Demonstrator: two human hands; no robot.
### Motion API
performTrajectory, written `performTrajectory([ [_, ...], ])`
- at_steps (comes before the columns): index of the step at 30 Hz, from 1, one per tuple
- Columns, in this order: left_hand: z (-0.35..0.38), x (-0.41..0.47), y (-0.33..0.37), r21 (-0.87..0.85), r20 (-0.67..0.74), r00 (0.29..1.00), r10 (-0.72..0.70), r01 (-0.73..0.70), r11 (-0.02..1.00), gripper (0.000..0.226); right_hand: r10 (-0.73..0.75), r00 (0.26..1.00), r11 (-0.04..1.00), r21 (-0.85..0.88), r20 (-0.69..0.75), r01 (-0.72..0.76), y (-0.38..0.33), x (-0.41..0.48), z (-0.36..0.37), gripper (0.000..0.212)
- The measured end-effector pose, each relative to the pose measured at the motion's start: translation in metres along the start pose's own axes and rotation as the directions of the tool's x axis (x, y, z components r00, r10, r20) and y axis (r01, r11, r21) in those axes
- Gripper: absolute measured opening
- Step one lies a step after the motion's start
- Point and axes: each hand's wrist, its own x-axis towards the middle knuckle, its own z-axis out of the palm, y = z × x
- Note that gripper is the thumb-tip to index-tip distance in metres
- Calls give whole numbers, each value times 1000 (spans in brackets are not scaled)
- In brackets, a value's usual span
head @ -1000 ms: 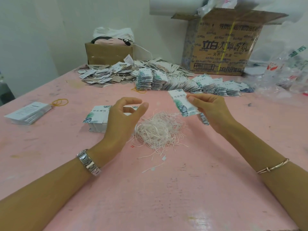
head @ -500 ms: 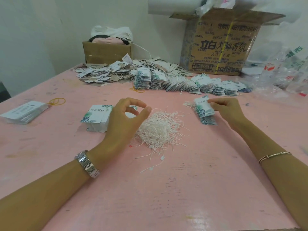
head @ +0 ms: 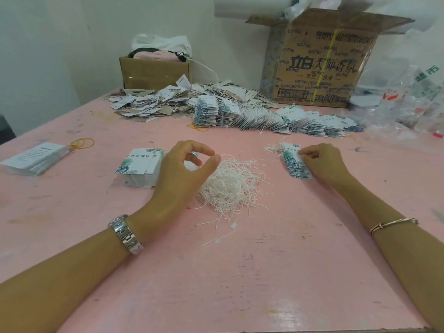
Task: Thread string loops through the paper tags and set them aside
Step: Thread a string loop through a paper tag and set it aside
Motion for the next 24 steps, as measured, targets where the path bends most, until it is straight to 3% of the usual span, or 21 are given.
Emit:
performTrajectory([
  [4, 1, -1, 0, 40, 8, 1000, 19, -19, 999, 4, -31, 999, 995, -101, -31, 28, -14, -1, -3, 25],
  [6, 0, -2, 1, 62, 20, 999, 31, -33, 998, 4, -116, 992, 990, -88, -44, 112, -33, -6, -5, 21],
  [11, -2, -3, 1, 218, 93, 991, 95, -113, 969, 13, -361, 932, 919, 170, 1, 356, -99, -46, -3, 12],
  [14, -3, -3, 1, 356, 140, 976, 168, -208, 911, 14, -437, 895, 865, 315, 92, 390, -128, -71, 2, 17],
  [18, -1, -2, 3, 467, 116, 984, 139, -177, 866, 8, -504, 848, 821, 395, 163, 412, -141, -88, 8, 12],
  [24, -2, -1, 4, 478, 179, 978, 106, -180, 860, 9, -498, 842, 831, 393, 209, 394, -138, -91, 17, 7],
])
